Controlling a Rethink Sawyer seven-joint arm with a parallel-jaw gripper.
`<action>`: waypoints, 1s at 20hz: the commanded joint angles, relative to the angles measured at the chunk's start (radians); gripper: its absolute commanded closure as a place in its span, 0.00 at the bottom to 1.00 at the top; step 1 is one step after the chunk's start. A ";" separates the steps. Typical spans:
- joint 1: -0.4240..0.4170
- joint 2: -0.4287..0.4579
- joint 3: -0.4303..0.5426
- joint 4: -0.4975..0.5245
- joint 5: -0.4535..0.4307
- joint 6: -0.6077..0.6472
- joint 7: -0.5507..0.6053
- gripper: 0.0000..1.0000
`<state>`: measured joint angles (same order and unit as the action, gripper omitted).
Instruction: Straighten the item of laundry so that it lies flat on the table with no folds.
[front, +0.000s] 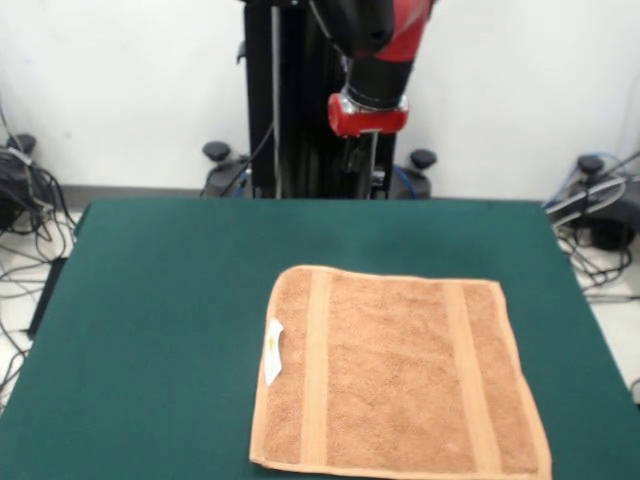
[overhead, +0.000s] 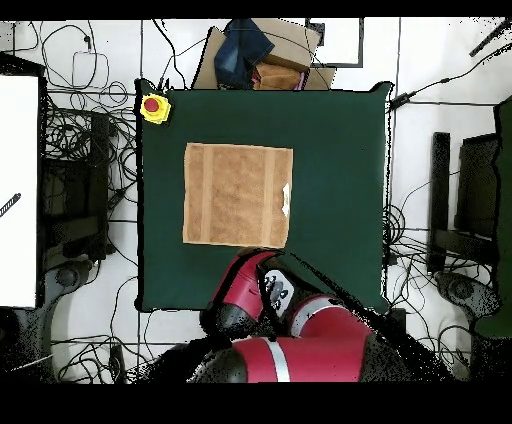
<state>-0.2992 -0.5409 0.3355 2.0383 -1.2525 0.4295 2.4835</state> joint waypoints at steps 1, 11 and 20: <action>0.037 0.014 0.034 -0.116 0.003 -0.063 0.003 1.00; 0.074 0.007 -0.003 -0.130 0.004 -0.121 0.052 1.00; 0.100 0.006 -0.032 -0.136 0.010 -0.141 0.067 0.00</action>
<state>-0.2283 -0.5430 0.3258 2.0100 -1.2525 0.3318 2.4835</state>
